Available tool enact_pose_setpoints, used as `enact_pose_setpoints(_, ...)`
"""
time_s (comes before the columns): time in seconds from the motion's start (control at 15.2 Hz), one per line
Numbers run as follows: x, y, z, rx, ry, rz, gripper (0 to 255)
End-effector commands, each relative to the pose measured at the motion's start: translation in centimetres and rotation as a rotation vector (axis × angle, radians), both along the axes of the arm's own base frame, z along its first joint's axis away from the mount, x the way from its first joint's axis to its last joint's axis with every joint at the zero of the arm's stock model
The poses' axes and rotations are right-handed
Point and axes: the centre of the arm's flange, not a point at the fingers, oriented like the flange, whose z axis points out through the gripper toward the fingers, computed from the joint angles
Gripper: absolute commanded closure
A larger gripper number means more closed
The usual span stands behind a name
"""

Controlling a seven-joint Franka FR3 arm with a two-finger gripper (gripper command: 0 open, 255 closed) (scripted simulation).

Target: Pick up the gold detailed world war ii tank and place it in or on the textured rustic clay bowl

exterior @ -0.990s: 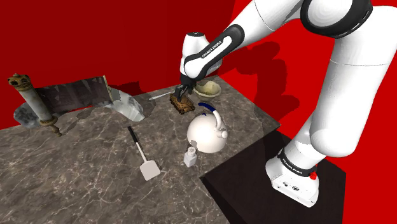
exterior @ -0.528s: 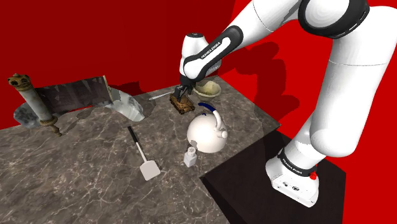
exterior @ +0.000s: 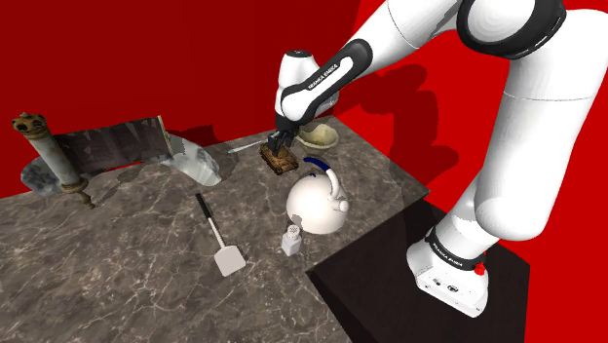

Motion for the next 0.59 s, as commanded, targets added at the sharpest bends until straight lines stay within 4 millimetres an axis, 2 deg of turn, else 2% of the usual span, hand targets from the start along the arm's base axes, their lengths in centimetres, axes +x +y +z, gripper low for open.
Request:
enact_pose_setpoints(0.0, 0.0, 0.0, 0.0, 0.0, 0.0, 0.0, 255)
enact_pose_setpoints(0.07, 0.0, 0.0, 0.0, 0.0, 0.0, 0.0, 255)
enact_pose_setpoints(0.53, 0.0, 0.0, 3.7, 0.0, 0.0, 0.0, 255)
